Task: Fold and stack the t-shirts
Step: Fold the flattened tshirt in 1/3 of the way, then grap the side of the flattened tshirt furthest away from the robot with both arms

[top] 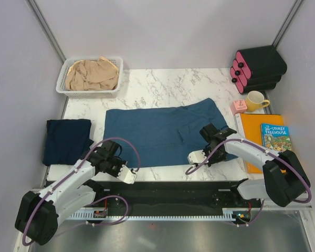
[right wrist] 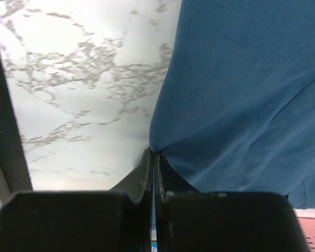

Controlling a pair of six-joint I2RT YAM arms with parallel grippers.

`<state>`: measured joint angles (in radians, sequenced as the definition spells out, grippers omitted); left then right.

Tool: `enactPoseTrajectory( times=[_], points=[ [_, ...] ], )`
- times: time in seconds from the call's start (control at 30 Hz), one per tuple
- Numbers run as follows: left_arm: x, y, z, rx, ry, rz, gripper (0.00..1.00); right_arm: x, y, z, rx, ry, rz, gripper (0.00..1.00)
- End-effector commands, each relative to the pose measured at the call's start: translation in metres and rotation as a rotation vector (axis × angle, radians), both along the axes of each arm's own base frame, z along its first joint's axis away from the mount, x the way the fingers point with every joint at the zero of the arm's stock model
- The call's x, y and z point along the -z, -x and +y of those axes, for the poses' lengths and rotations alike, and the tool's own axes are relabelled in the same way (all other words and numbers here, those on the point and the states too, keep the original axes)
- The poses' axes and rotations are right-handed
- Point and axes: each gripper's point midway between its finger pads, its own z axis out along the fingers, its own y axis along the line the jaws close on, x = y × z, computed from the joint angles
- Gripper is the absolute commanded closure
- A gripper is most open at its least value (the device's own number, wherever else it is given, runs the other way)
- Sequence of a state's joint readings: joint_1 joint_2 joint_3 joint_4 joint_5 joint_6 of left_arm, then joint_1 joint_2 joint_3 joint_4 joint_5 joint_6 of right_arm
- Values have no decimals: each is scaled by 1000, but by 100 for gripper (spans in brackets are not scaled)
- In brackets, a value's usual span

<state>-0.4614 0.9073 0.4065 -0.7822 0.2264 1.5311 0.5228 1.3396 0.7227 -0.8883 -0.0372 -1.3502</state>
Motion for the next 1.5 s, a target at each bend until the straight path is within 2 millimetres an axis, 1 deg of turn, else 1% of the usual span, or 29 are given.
enactPoseTrajectory(
  times=[0.0, 0.23, 0.27, 0.3, 0.37, 0.4, 0.47, 0.5, 0.6, 0.63, 0.7, 0.77, 0.87, 0.93, 1.0, 1.03, 1.07, 1.1, 1.13, 1.17, 1.2, 1.23, 1.27, 1.3, 1.33, 1.37, 1.4, 1.43, 1.47],
  points=[
    [15, 39, 10, 68, -25, 122, 98, 3, 23, -15, -20, 54, 65, 100],
    [15, 48, 13, 86, -15, 115, 98, 4, 35, -23, -38, 70, 82, 98],
    [14, 47, 13, 90, -15, 109, 98, 4, 37, -24, -38, 73, 88, 84],
    [14, 47, 13, 90, -16, 106, 94, 4, 38, -25, -40, 73, 91, 73],
    [11, 43, 12, 79, -13, 94, 71, 2, 37, -24, -43, 72, 93, 52],
    [10, 41, 11, 74, -9, 89, 53, -1, 33, -21, -43, 61, 79, 48],
    [3, 36, 9, 59, -1, 75, 39, -6, 32, -18, -43, 47, 79, 43],
    [1, 35, 9, 53, -1, 75, 25, -12, 26, -13, -41, 33, 63, 42],
    [-11, 29, 6, 49, 7, 57, 11, -24, 21, -4, -39, 1, 60, 38],
    [-19, 25, 3, 48, 19, 39, 10, -27, 19, -3, -35, -5, 58, 36],
    [-26, 27, 3, 49, 24, 48, 9, -37, 15, 3, -30, -26, 53, 35],
    [-39, 24, 1, 49, 33, 24, 7, -44, 15, 6, -17, -38, 60, 34],
    [-58, 11, -1, 37, 49, -43, 6, -59, 8, 16, 21, -84, 45, 33],
    [-73, 2, -5, 15, 71, -79, 5, -71, -8, 27, 62, -120, -3, 33],
    [-88, -23, -10, -27, 93, -171, 4, -80, -28, 37, 113, -148, -51, 33],
    [-90, -32, -11, -54, 93, -184, 4, -85, -43, 42, 149, -182, -87, 33],
    [-93, -47, -9, -95, 86, -223, 2, -89, -58, 49, 209, -208, -101, 33],
    [-108, -74, -16, -135, 129, -322, 0, -91, -71, 53, 255, -227, -126, 33],
    [-114, -88, -18, -200, 156, -344, 0, -95, -92, 56, 323, -259, -176, 33],
    [-105, -102, -13, -254, 124, -317, 0, -97, -111, 63, 404, -283, -177, 33],
    [-125, -125, -18, -298, 166, -380, 0, -99, -126, 65, 467, -299, -192, 33],
    [-125, -135, -18, -377, 187, -350, 0, -100, -142, 62, 537, -329, -192, 34],
    [-114, -149, -12, -438, 164, -300, 0, -105, -167, 69, 588, -360, -188, 34],
    [-132, -172, -14, -488, 194, -336, 0, -105, -180, 70, 680, -390, -173, 33],
    [-133, -184, -11, -563, 212, -317, 0, -106, -196, 62, 749, -404, -173, 34],
    [-136, -198, 0, -628, 214, -323, 0, -107, -221, 66, 798, -435, -172, 33],
    [-136, -220, 3, -689, 215, -317, 0, -107, -234, 65, 863, -453, -166, 34],
    [-139, -235, 8, -727, 215, -343, 0, -106, -246, 54, 916, -457, -166, 34],
    [-138, -248, 21, -777, 189, -360, 0, -105, -268, 55, 941, -483, -163, 34]
  ],
)
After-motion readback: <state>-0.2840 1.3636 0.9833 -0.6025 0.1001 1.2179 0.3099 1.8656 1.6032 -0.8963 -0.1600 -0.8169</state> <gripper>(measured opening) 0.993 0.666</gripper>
